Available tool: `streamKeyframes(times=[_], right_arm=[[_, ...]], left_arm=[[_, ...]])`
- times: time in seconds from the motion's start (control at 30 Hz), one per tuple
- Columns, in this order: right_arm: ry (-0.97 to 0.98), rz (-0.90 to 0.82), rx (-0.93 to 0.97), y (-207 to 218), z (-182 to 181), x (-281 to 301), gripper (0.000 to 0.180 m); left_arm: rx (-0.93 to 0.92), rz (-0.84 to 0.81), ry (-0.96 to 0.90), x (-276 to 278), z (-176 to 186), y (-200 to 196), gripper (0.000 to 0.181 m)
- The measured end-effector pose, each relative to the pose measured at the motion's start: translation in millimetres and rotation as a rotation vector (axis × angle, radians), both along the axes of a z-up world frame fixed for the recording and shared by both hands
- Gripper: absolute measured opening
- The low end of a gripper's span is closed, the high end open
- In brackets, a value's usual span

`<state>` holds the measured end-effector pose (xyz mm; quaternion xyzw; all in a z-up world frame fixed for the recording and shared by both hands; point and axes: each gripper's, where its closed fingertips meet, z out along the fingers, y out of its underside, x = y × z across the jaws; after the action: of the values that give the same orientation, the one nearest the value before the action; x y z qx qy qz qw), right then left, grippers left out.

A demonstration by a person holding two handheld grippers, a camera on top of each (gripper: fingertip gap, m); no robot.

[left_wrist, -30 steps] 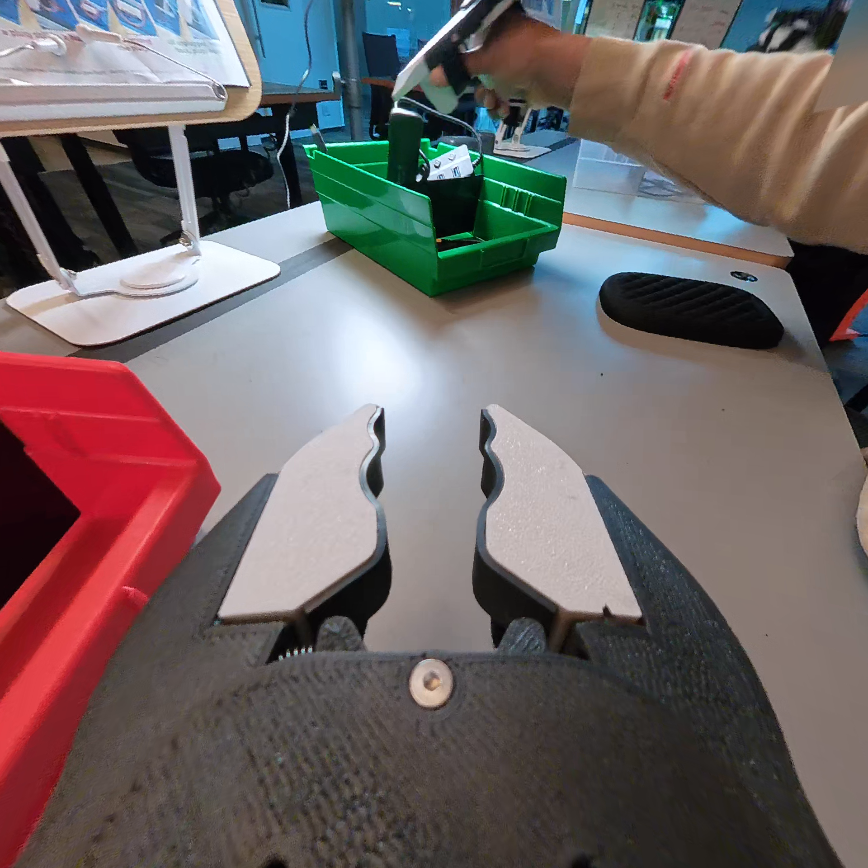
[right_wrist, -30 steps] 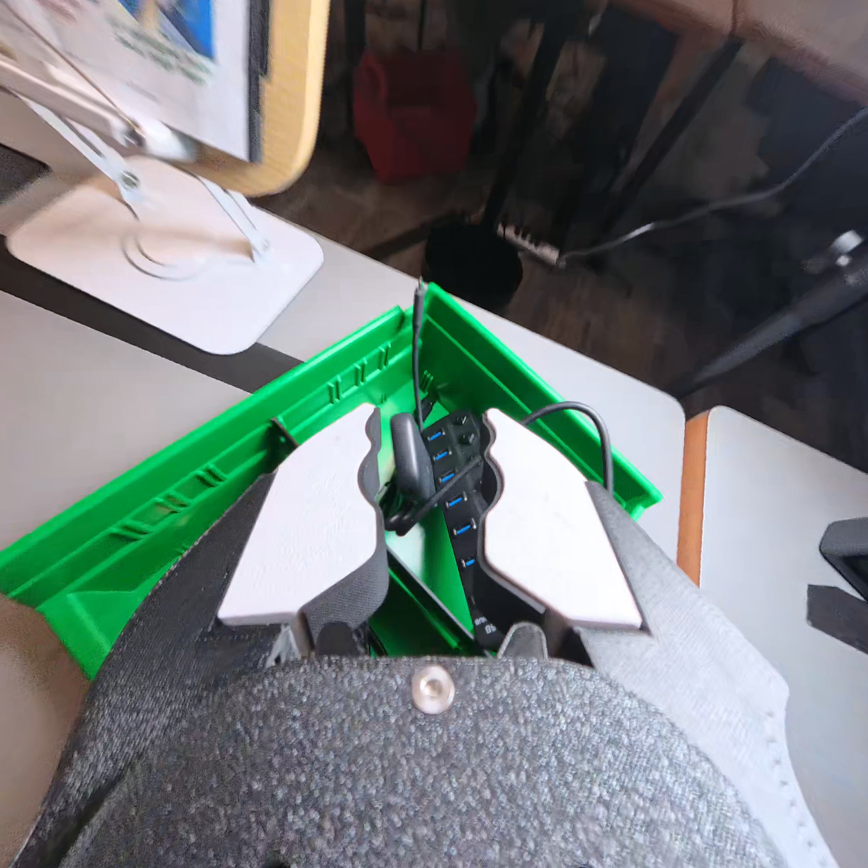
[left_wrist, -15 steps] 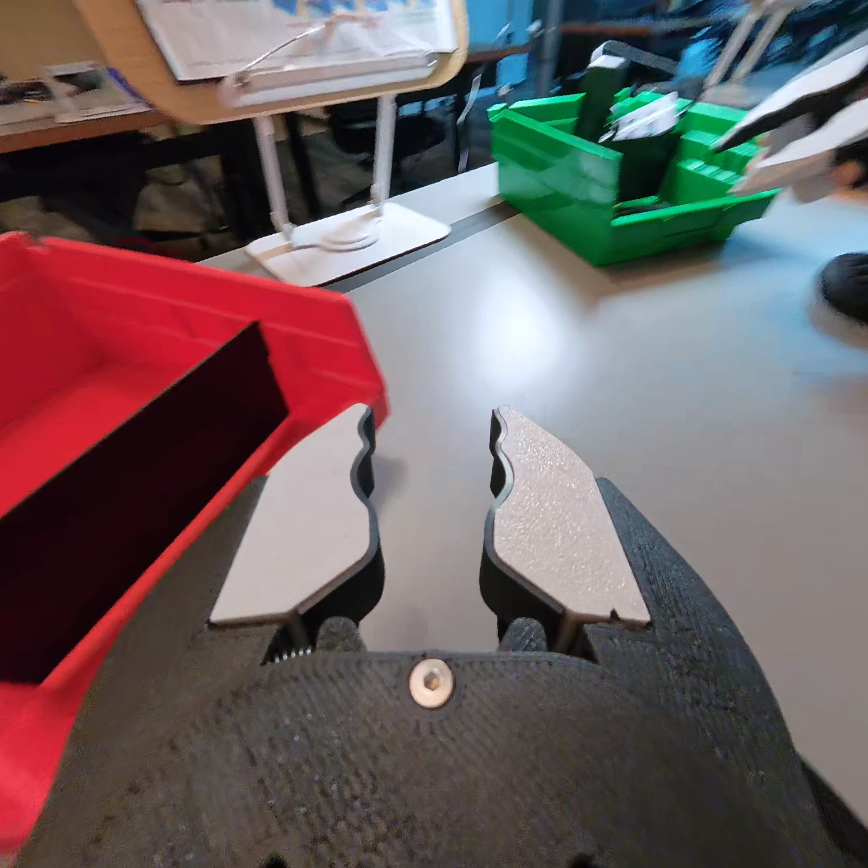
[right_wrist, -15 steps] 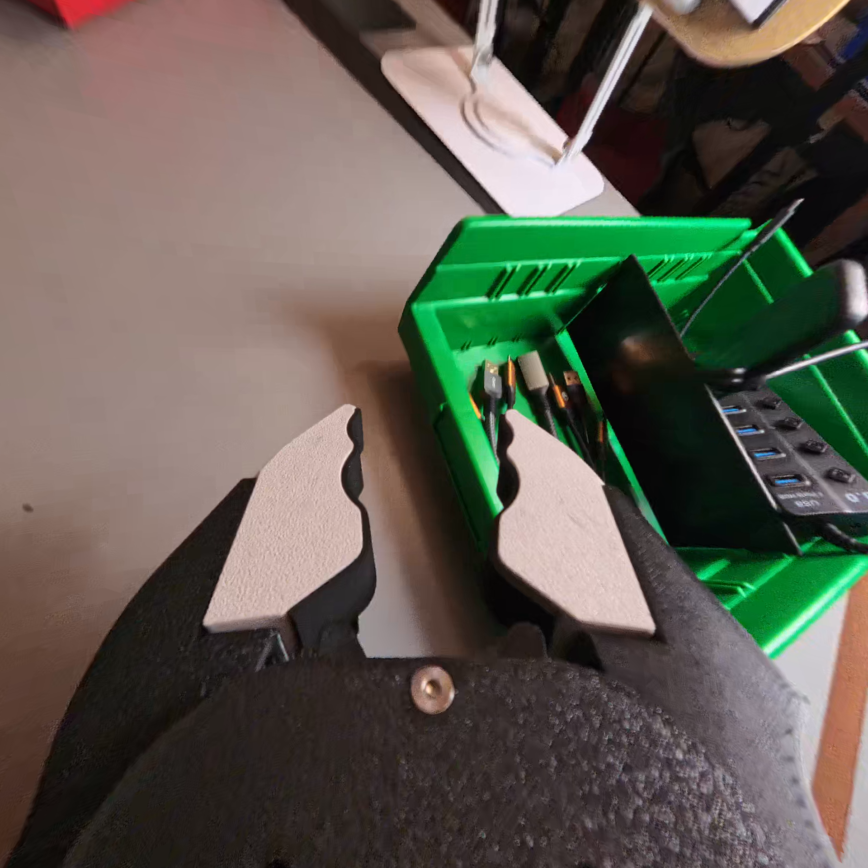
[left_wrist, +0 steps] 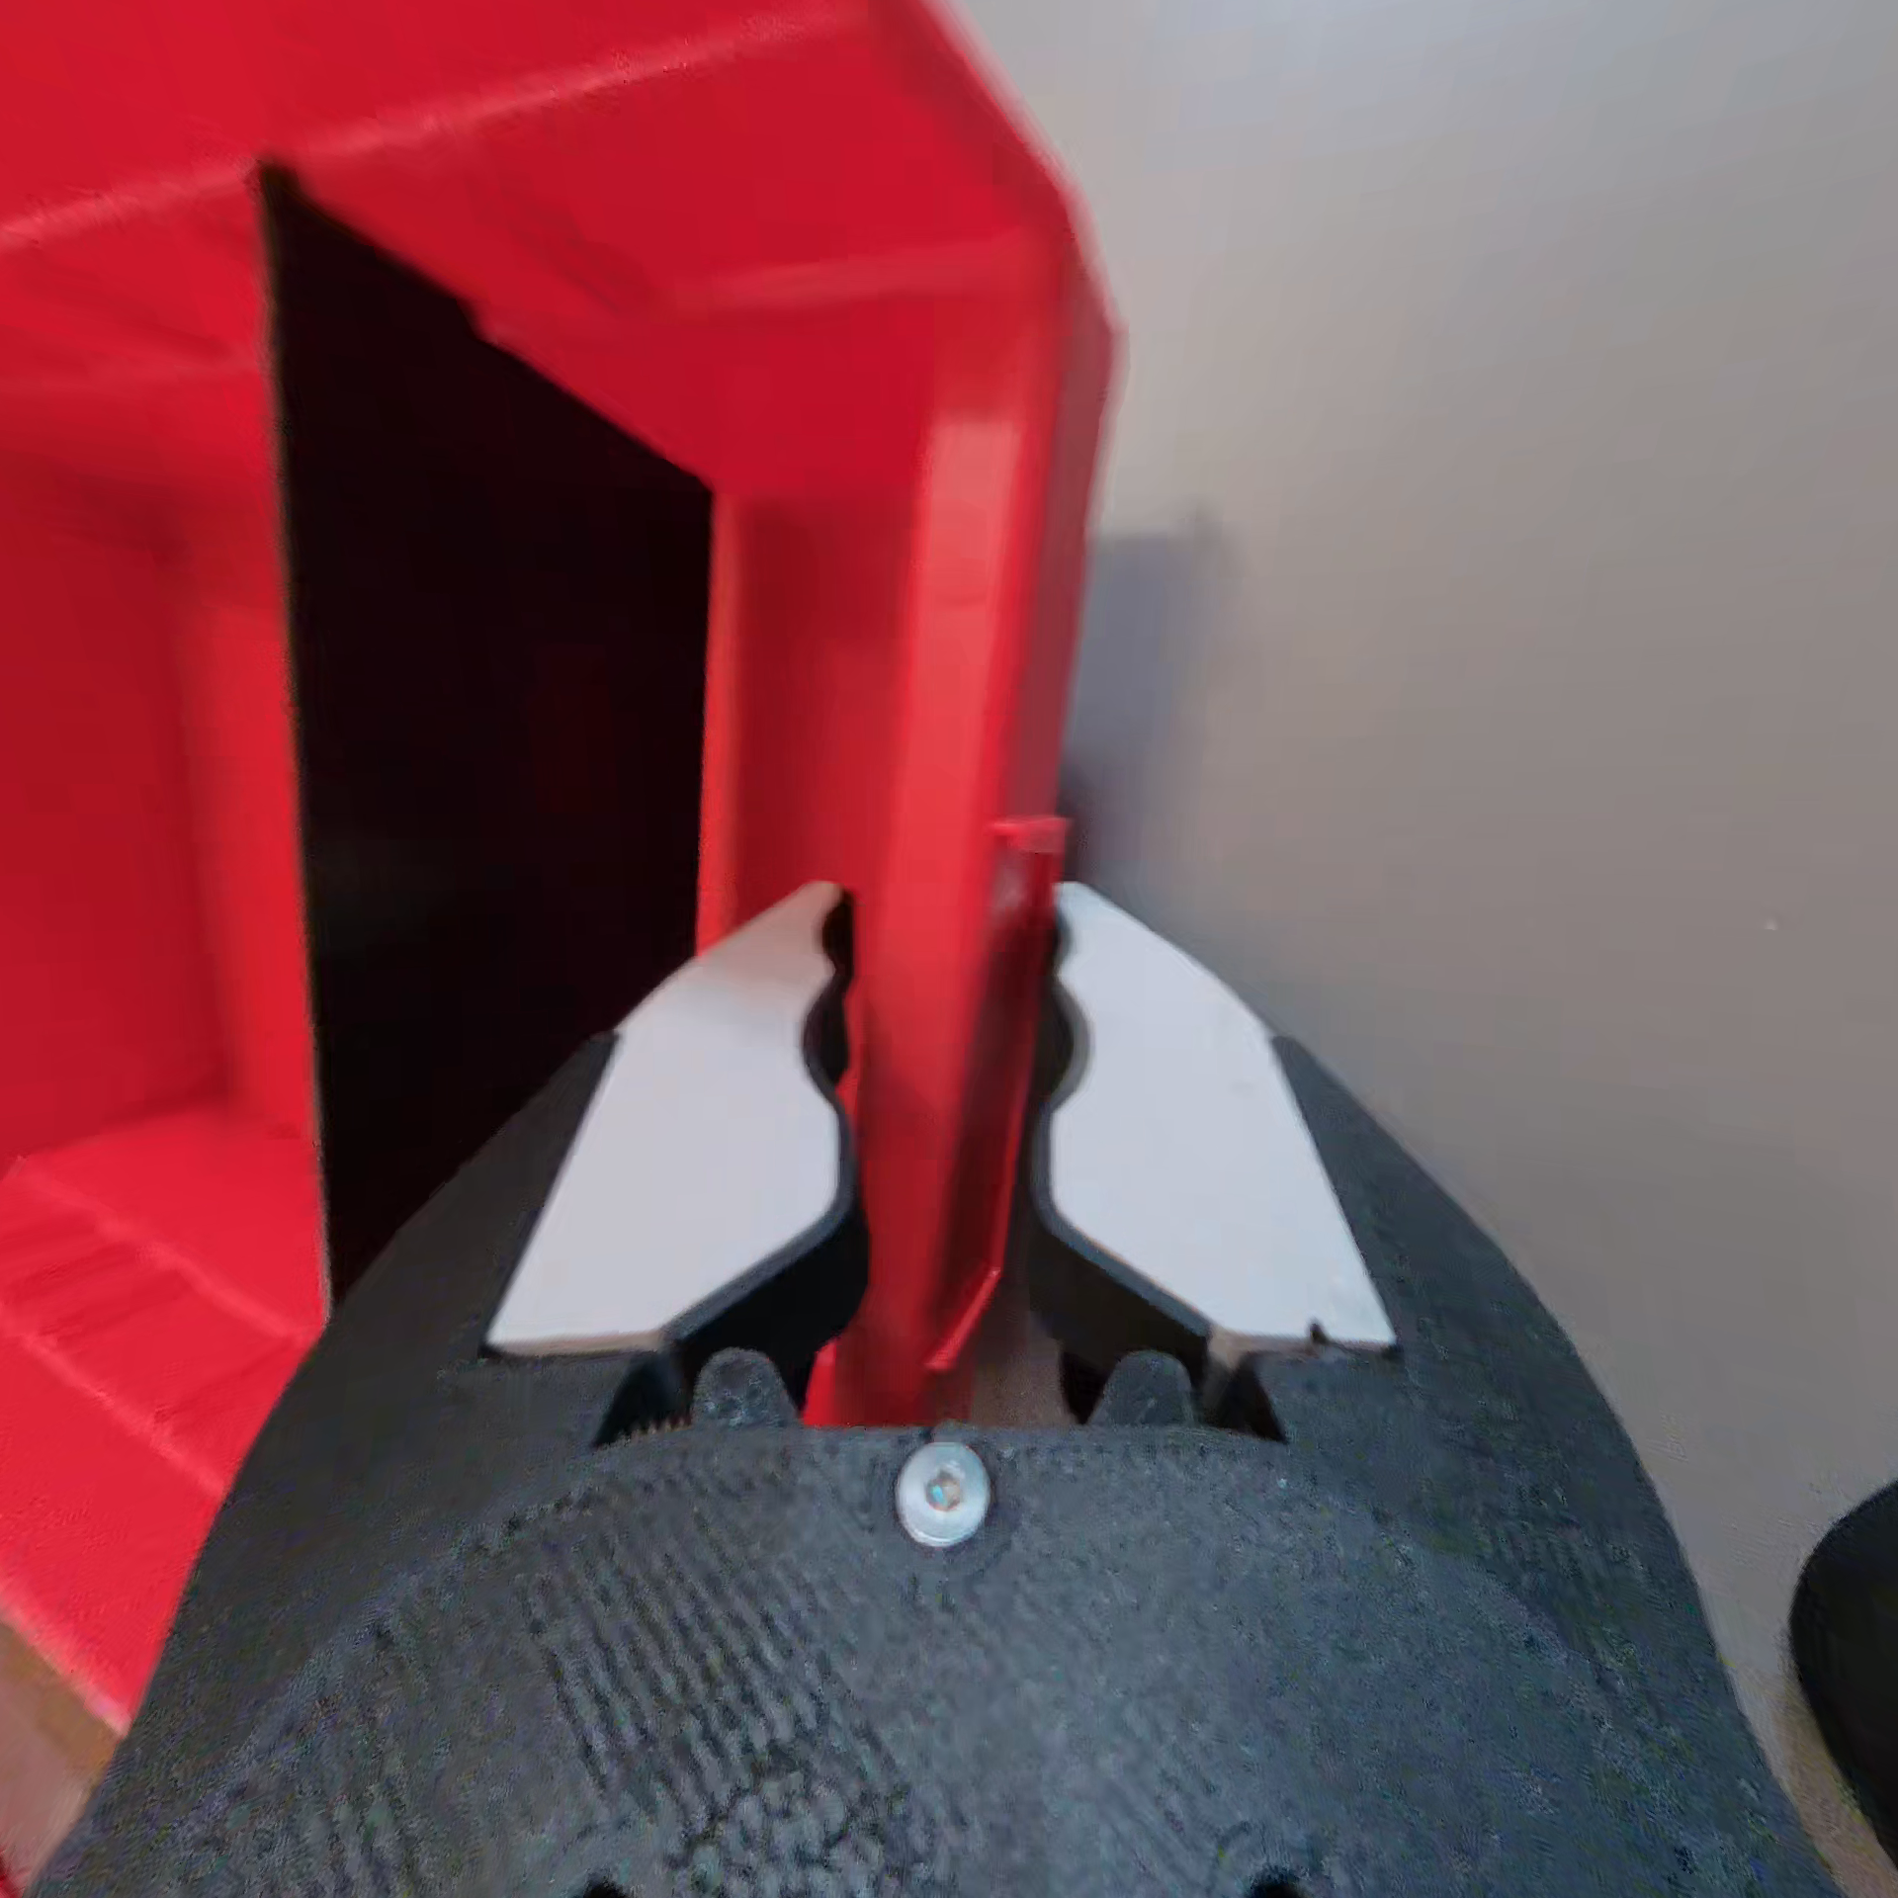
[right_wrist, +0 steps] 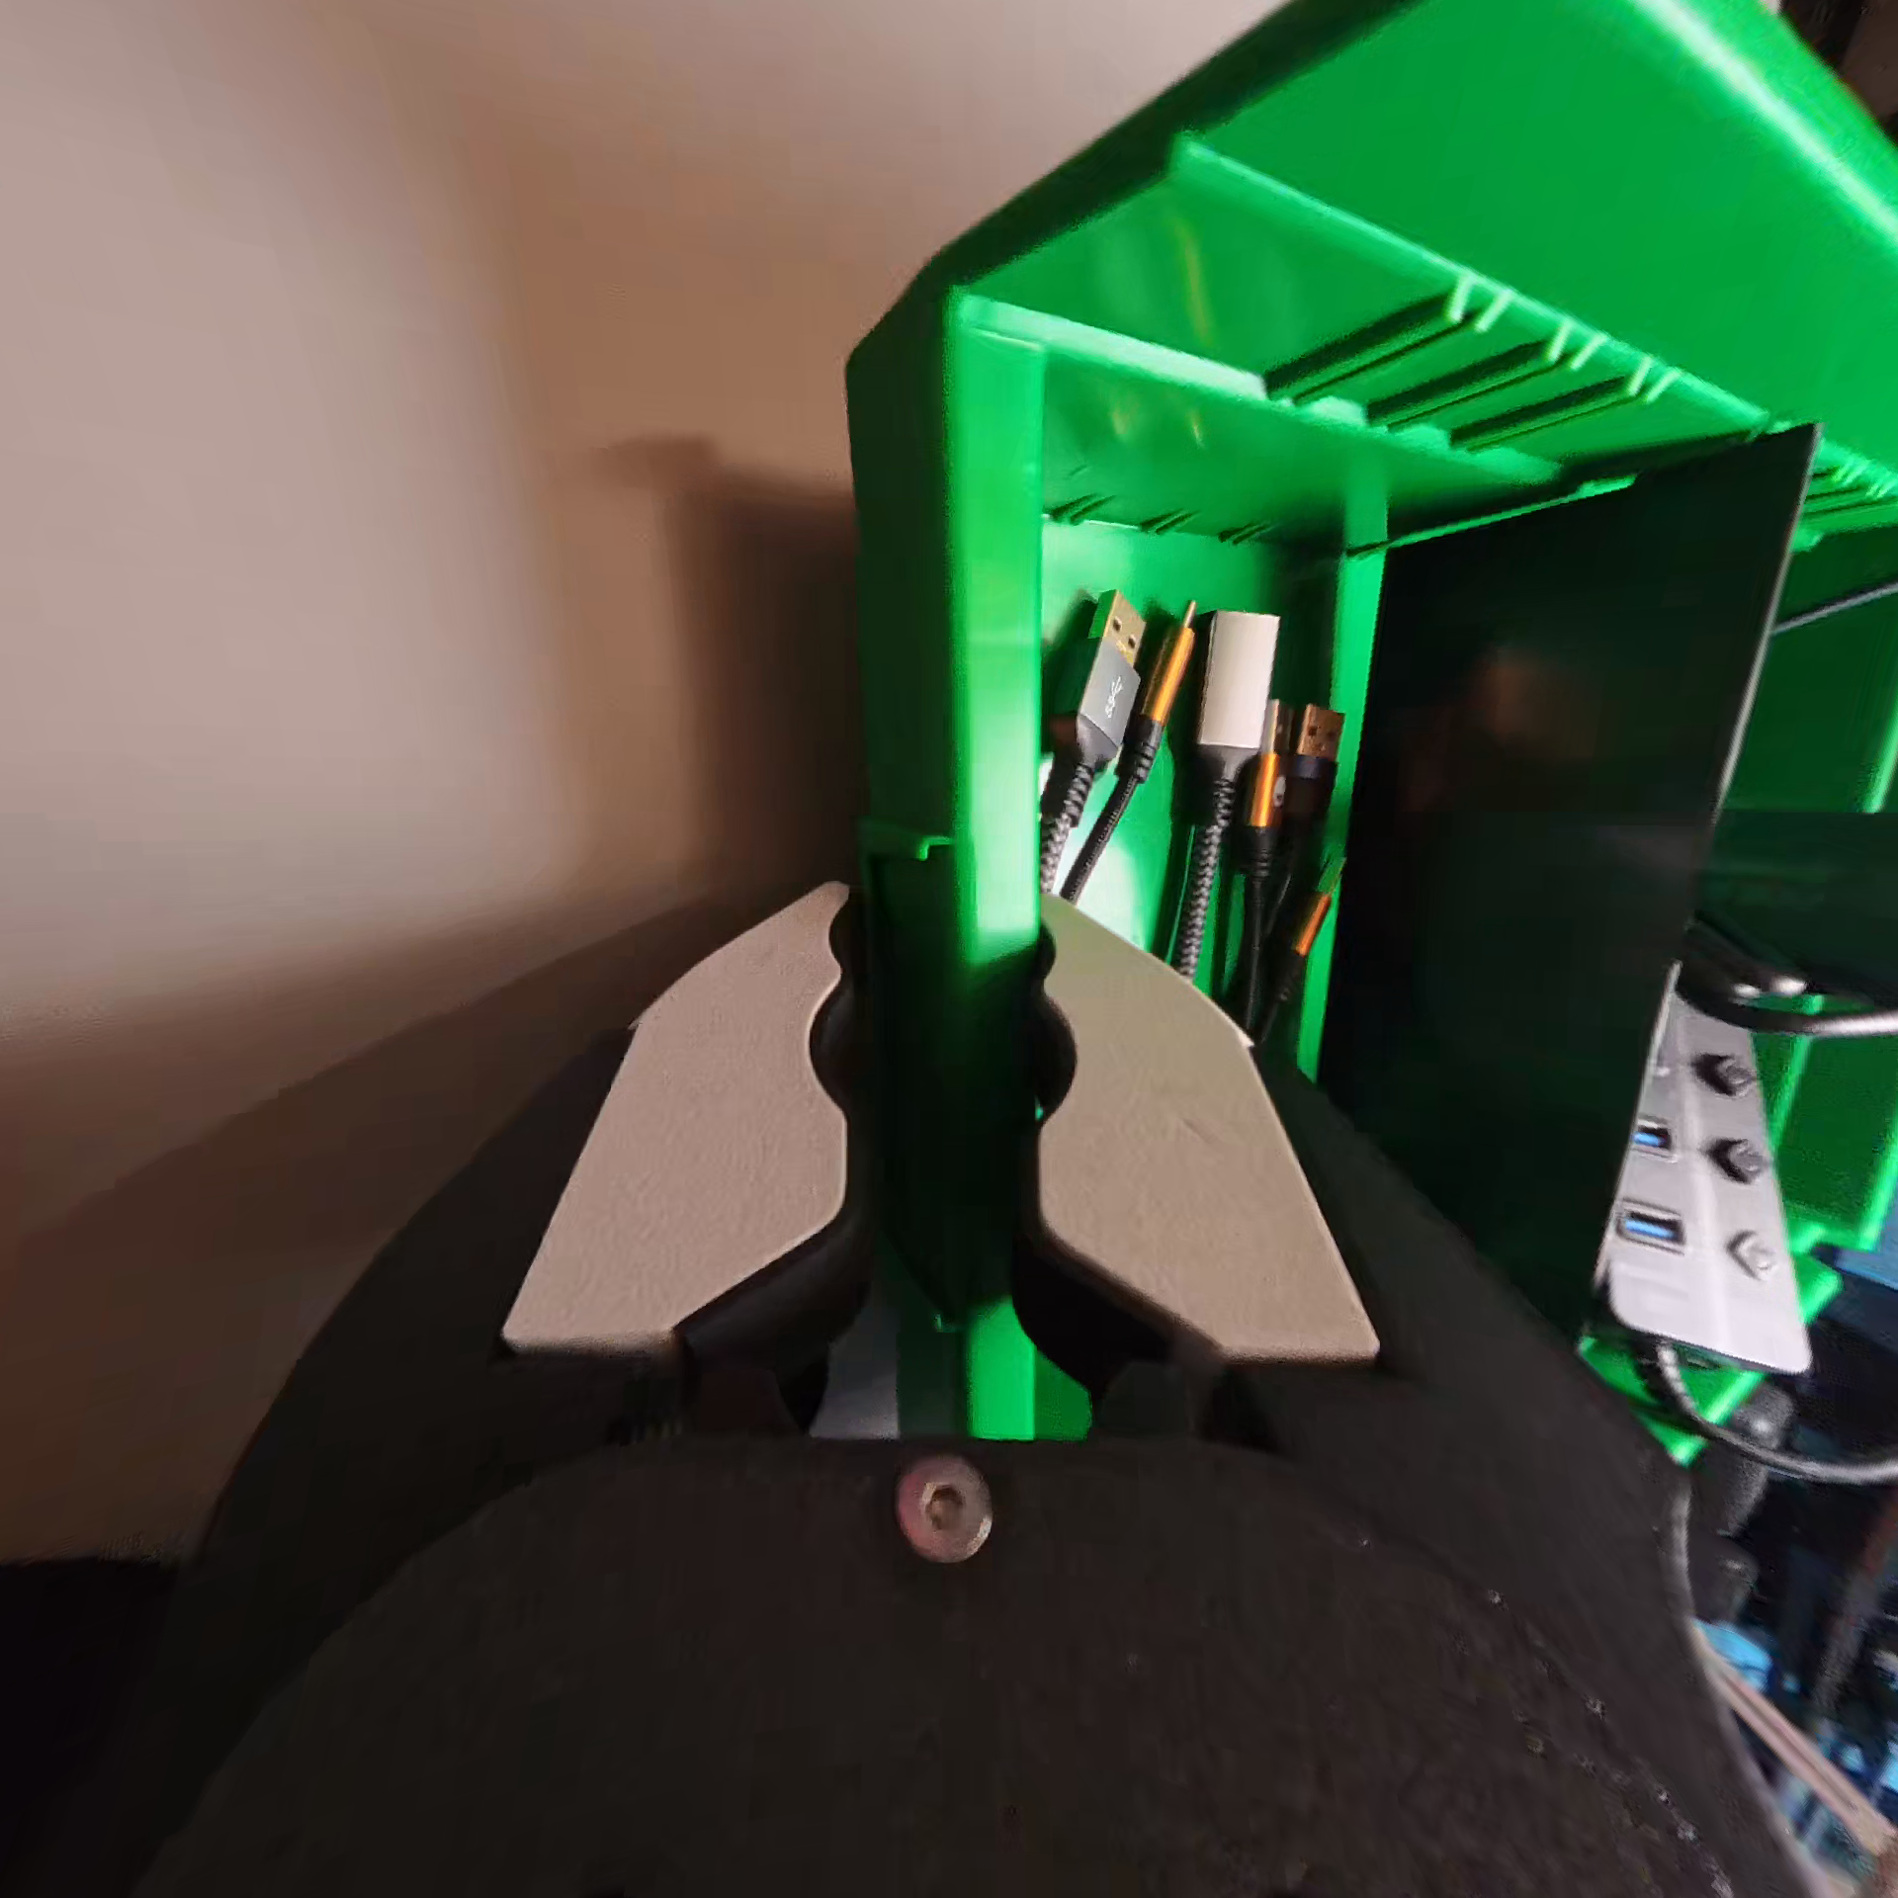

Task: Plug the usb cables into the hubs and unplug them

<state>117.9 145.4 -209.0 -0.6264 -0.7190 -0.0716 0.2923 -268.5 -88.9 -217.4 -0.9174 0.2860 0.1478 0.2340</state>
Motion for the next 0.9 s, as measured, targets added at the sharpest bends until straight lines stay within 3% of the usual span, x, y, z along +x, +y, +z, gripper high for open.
streamKeyframes(times=[0.13, 0.5, 0.7, 0.8, 0.9], right_arm=[[0.014, 0.053, 0.024, -14, 0, -6, 0.029], [0.024, 0.317, 0.047, -138, 1, -24, 0.030], [0.067, 0.424, 0.054, -182, 2, -34, 0.030], [0.154, 0.425, 0.074, -196, 7, -35, 0.033], [0.411, 0.350, 0.034, -211, 36, -33, 0.035]], left_arm=[[0.045, -0.088, 0.079, 9, 1, 8, 0.030], [0.080, -0.406, 0.066, 118, 1, 22, 0.031], [0.175, -0.500, 0.057, 150, 6, 44, 0.033], [0.266, -0.457, 0.054, 151, 13, 46, 0.044], [0.359, -0.417, -0.046, 161, 29, 34, 0.043]])
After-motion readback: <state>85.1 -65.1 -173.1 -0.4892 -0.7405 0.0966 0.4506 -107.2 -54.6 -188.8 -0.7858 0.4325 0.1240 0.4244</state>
